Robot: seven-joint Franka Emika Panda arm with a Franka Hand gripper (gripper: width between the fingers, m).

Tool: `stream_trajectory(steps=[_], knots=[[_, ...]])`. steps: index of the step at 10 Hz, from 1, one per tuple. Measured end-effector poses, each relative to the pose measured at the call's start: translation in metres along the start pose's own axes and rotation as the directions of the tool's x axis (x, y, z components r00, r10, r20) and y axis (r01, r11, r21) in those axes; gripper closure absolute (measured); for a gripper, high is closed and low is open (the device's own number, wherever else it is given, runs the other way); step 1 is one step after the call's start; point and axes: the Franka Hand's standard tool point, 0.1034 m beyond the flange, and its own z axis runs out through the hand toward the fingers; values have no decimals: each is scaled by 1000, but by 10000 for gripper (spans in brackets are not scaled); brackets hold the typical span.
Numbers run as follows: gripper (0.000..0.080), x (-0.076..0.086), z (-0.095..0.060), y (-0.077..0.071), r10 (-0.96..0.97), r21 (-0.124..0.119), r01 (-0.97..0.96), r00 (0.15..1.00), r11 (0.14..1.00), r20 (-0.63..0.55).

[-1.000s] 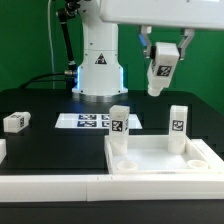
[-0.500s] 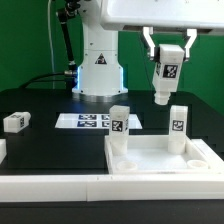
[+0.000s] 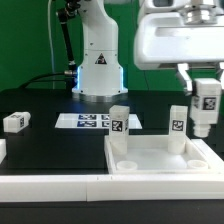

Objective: Assemble square table

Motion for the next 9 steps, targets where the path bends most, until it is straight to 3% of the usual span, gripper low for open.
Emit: stream_trajectory(steps=[3, 5, 7, 9], knots=[[509, -1, 1, 1, 1, -2, -1, 1000, 1000, 3], [509, -6, 11, 12, -16, -16, 16, 1000, 1000, -9], [509, 4, 15, 19, -19, -24, 19, 1000, 1000, -20], [509, 3, 24, 19, -23, -28, 23, 1000, 999, -15]])
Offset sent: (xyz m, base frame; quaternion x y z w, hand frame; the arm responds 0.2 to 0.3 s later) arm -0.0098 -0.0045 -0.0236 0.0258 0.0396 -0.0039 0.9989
